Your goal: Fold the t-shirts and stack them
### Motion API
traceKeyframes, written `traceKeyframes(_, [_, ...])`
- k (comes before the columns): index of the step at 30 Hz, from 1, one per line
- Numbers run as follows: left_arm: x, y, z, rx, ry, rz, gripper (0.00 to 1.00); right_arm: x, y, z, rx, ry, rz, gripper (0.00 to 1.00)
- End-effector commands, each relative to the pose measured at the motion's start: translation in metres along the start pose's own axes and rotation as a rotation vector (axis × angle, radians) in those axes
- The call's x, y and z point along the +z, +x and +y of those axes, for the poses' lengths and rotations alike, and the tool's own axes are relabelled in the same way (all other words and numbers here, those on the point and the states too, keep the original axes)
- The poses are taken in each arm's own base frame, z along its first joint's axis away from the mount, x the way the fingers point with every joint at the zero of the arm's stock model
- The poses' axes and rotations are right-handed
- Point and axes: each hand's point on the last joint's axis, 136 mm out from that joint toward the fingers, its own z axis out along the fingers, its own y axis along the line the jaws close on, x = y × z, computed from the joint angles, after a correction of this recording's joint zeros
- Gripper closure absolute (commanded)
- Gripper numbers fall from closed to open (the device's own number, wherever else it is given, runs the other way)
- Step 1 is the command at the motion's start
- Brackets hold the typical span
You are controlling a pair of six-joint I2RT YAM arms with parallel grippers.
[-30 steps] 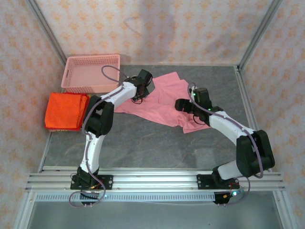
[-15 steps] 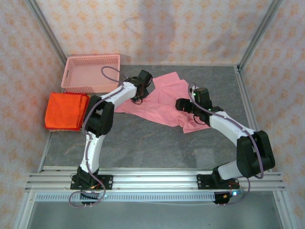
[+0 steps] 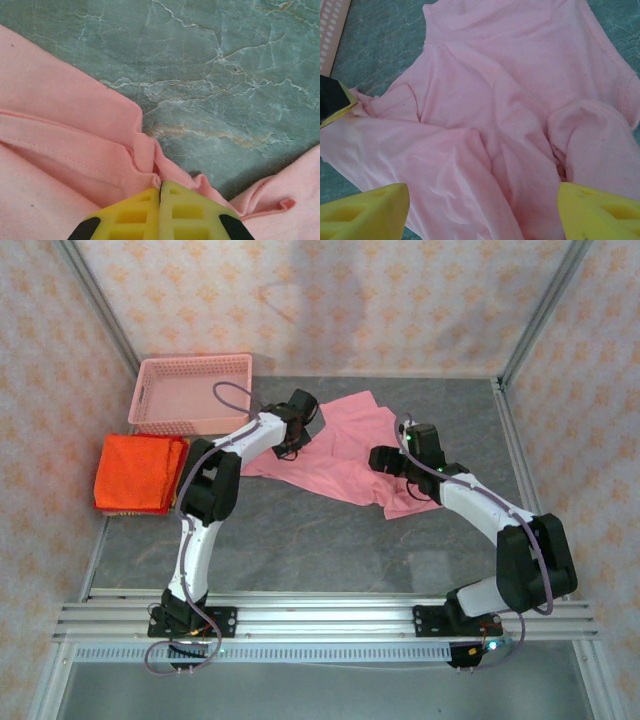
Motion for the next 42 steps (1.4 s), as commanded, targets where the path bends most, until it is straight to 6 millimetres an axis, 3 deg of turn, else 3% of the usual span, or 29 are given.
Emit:
traceKeyframes(1, [-0.031, -0.013, 0.011, -0.014, 0.003, -0.038, 1.00, -0.008, -0.016, -0.003, 0.003, 0.026, -0.043, 0.22])
traceKeyframes(5, [-0.072, -0.025, 0.016, -0.011, 0.045, -0.095, 1.00, 0.005, -0.029, -0.009, 0.046, 0.059, -0.049, 0.23])
traceKeyframes(8, [-0.105, -0.028, 0.034, -0.017, 0.058, -0.139, 1.00, 0.025, -0.045, -0.015, 0.062, 0.079, -0.043, 0.23])
traceKeyframes(14, [-0.142, -0.007, 0.086, -0.046, 0.066, -0.159, 1.00, 0.084, -0.077, -0.019, 0.019, 0.109, -0.024, 0.28])
traceKeyframes(18, [-0.157, 0.011, 0.121, -0.065, 0.052, -0.158, 1.00, 0.135, -0.082, -0.019, 0.013, 0.102, 0.051, 0.35])
traceKeyframes(22, [-0.162, 0.033, 0.156, -0.079, 0.009, -0.134, 1.00, 0.175, -0.079, -0.028, 0.031, 0.132, 0.127, 0.42])
traceKeyframes(27, [-0.166, 0.059, 0.205, -0.105, -0.063, -0.121, 1.00, 0.202, -0.074, -0.054, 0.121, 0.179, 0.178, 0.48])
traceKeyframes(33, [-0.166, 0.078, 0.248, -0.143, -0.134, -0.105, 1.00, 0.208, -0.080, -0.100, 0.236, 0.245, 0.186, 0.55])
traceKeyframes(38, [-0.158, 0.101, 0.258, -0.182, -0.115, -0.035, 1.00, 0.206, -0.090, -0.129, 0.286, 0.271, 0.182, 0.57])
traceKeyframes(42, [-0.140, 0.127, 0.265, -0.216, -0.108, 0.042, 1.00, 0.204, -0.101, -0.143, 0.306, 0.279, 0.167, 0.59])
